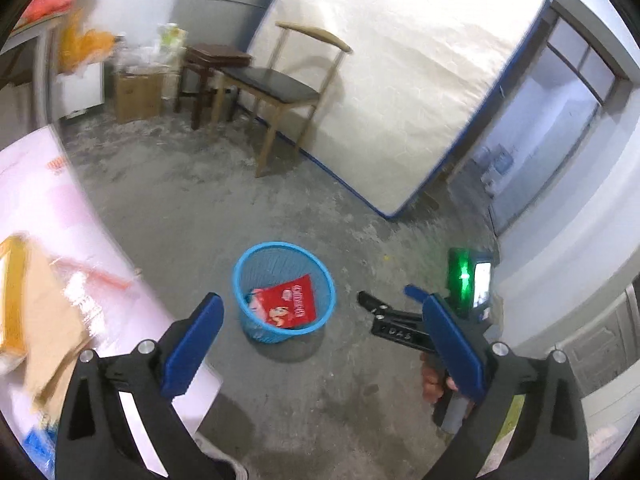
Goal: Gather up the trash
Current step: 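Drop the red bag and orange peel into the blue wastebasket, opening both tools, then return to the table and grasp the red can with the left tool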
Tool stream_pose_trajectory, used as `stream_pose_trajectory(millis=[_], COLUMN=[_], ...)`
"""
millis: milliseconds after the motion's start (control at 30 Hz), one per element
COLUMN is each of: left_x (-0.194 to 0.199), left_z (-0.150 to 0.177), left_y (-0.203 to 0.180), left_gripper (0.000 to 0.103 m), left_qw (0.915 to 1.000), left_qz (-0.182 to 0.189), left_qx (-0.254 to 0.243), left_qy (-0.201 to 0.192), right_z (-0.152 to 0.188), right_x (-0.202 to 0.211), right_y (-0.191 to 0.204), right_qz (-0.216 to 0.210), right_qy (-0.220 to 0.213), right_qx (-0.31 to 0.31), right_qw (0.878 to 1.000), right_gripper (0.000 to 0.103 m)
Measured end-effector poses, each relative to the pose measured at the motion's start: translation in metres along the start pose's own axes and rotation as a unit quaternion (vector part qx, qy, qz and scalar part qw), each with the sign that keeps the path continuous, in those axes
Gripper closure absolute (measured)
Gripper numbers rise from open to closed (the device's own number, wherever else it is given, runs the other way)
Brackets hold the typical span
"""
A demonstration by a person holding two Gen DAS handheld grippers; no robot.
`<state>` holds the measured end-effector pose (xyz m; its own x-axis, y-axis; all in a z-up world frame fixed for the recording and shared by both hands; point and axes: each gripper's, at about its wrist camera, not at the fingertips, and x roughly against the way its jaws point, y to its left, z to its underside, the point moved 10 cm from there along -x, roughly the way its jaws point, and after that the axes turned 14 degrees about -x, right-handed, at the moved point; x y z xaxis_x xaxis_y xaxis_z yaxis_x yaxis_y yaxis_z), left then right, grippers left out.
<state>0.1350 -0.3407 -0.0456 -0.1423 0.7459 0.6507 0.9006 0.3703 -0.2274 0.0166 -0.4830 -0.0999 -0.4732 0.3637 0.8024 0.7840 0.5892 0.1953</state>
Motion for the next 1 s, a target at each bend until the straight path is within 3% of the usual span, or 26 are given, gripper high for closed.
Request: stream_pose_trajectory(millis=[67,267,367,467,600,700,833,1000], left_x=[0.024,0.104,0.141,0.174,0.216,0.252,0.291,0.302], left_z=[0.013,0.055,0.072,0.089,0.107,0.116,0.12,0.12], left_y=[0.01,0.035,0.044,0.056,0.072,0.094,0.149,0.225], left_gripper=[0.005,0.006,0.006,0.006,0.006,0.006,0.006,0.006], left_qw=[0.9994,0.9933,0.989,0.9842,0.9782,0.9699,0.9588,0.957], left_qz=[-0.033,-0.104,-0.125,-0.145,-0.164,-0.201,-0.245,-0.252], left_qx=[0.005,0.018,0.025,0.034,0.04,0.039,0.051,0.087], left_qy=[-0.008,-0.048,-0.075,-0.096,-0.121,-0.132,-0.134,-0.115], right_z=[-0.001,0.0,0.006,0.018,0.038,0.05,0.065,0.074], right_x=[0.016,0.07,0.104,0.125,0.133,0.127,0.118,0.104], right_y=[0.021,0.096,0.135,0.167,0.206,0.231,0.268,0.318], right_qz=[-0.006,-0.096,-0.18,-0.233,-0.278,-0.293,-0.322,-0.336], right_qy=[-0.021,-0.083,-0.11,-0.114,-0.076,-0.037,0.03,0.103], right_qx=[0.028,0.088,0.1,0.124,0.159,0.173,0.169,0.159], right_qw=[0.999,0.988,0.972,0.958,0.944,0.94,0.931,0.923], right_gripper=[0.008,0.008,0.008,0.008,0.008,0.008,0.008,0.008])
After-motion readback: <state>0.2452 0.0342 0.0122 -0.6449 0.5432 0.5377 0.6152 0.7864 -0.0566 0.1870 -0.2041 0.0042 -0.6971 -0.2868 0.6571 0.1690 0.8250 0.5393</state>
